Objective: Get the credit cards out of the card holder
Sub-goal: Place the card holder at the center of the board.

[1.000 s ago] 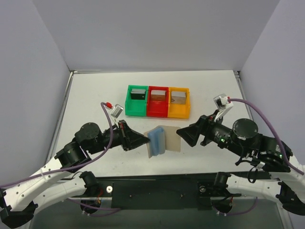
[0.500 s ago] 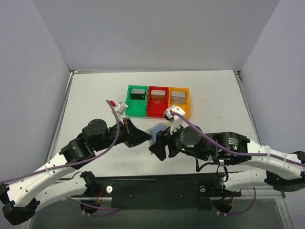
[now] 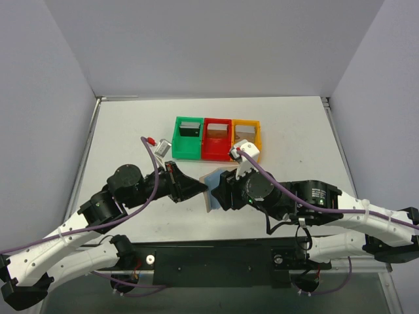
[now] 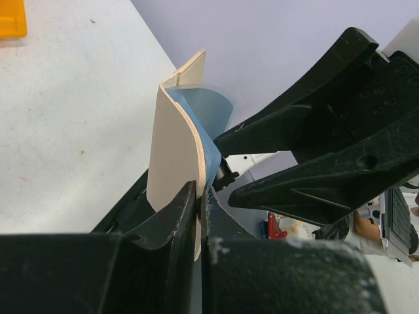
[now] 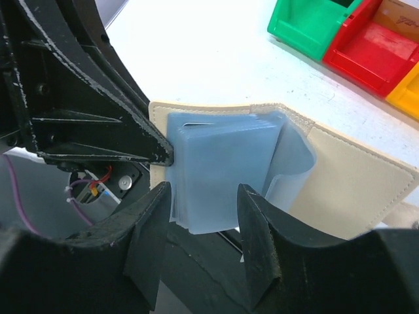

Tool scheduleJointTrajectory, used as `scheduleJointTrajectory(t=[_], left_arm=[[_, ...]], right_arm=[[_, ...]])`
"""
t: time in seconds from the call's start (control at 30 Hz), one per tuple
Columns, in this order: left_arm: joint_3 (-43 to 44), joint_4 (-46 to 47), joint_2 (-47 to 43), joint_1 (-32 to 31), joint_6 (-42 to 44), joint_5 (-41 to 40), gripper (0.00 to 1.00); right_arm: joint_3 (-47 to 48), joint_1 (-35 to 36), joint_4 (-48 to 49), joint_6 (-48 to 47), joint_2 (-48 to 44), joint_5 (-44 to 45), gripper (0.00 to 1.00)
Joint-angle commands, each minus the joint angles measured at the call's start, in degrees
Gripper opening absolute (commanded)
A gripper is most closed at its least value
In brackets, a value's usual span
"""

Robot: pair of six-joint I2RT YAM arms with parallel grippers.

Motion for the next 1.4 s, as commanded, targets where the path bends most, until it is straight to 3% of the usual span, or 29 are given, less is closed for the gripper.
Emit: scheduleJointTrajectory(t=[0.0,0.33,0.67,0.87,1.07,1.27,1.37], left_arm=[[1.4,6.0,-0.5,-0.1,-1.5,2.2,0.0],[0.9,7.6,-1.4,-0.1,-1.8,4.2,0.0],[0.7,6.4,-3.1,-0.1,-1.4,4.3,0.0],[0.9,5.2,-3.5,-0.1,-0.9,3.4,0.0],[0.1,6.0,-3.5,-0.1,-0.9,2.8,0.0],[-0.9,7.1,-3.5,-0.1,-1.1,2.9,0.0],[-1.3,7.8,-3.5,-0.1,-1.2,3.3,0.0]], right_arm=[[0.1,-0.5,-0.9,0.5,0.6,1.8,0.41],[-1.9,-3.9,-1.8,2.5,-0.3,0.2,0.3],[-4.6,-9.3,-4.5,4.3,-5.4,0.5,0.28],[-3.7,-10.2,-7.3,3.7,-10.0,2.3,0.32],[-1.5,-5.8,-3.4,0.9,-12.5,-0.9,0.48],[-0.5,1.0,3.3,-1.2,-9.4,-6.0,0.51],[-0.3,1.1,4.3,-1.0,-6.5,-9.5,0.51]])
